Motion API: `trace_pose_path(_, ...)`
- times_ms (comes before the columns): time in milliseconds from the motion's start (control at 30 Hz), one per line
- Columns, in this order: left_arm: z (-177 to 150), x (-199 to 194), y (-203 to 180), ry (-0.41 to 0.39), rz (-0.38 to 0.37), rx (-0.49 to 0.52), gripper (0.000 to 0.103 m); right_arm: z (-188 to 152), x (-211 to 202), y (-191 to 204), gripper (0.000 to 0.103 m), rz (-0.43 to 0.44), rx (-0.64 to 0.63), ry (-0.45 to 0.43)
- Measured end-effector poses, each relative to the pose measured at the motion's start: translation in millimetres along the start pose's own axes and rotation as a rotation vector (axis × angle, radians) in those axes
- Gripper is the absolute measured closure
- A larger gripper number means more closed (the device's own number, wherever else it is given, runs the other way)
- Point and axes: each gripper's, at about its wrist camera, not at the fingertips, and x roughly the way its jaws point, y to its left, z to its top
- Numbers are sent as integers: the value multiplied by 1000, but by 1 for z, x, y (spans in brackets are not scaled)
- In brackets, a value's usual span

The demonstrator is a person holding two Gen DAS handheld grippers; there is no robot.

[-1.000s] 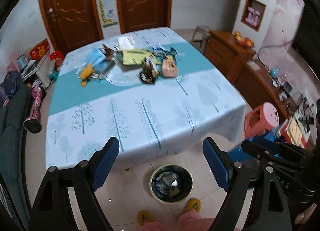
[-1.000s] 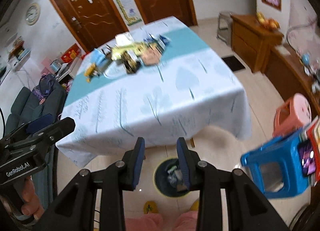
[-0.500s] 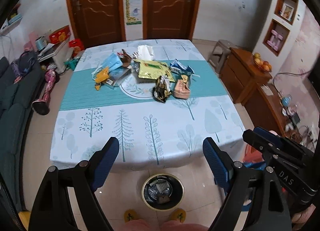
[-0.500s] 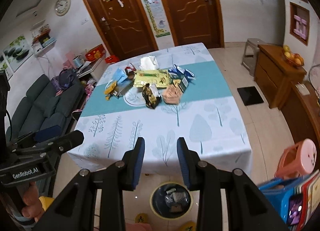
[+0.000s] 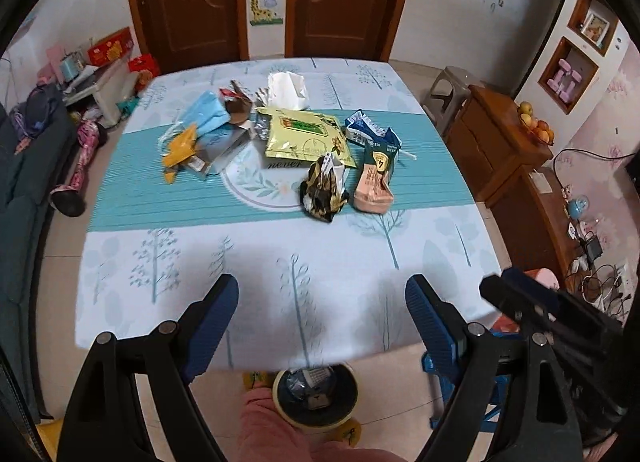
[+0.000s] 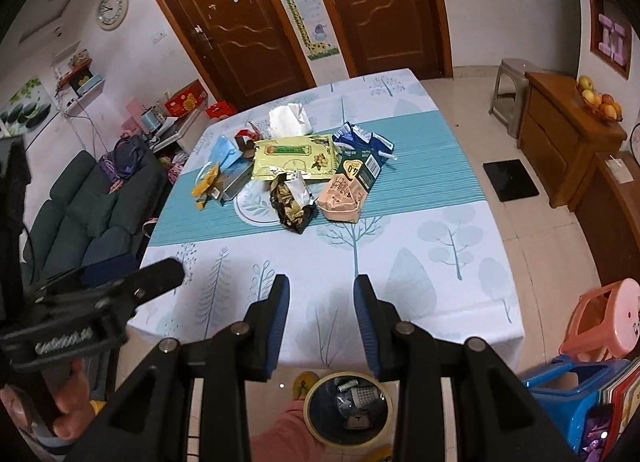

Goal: Collect trash
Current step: 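Raise both tools back over the table toward the remaining wrappers, then grasp the crumpled foil wrapper with the left tool while the right tool grasps the green-brown carton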

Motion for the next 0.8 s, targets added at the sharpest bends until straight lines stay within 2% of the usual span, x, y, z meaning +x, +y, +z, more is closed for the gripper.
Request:
trace_pose_path(233, 56, 76, 2, 98, -37, 57, 19, 34, 41, -5, 69, -54, 69, 25)
trace_pose_path(367, 82, 120, 2, 151, -51, 101, 19, 54, 70, -14, 61, -79, 148, 25)
trace_pose_path(567, 101, 178, 2, 233, -62, 149, 21, 74, 118, -29, 61, -125, 248, 46)
trace_pose_path(633, 103, 193, 3, 264, -73, 157, 37, 77, 132, -33, 61, -136, 268, 59)
trace_pose_path(700, 104, 208, 5, 309, -94, 154, 48, 80, 142, -34, 61, -139, 284, 73)
trace_pose_path(800, 107, 218, 12, 333, -184, 115, 58, 84, 155, -35, 61, -142, 302, 87)
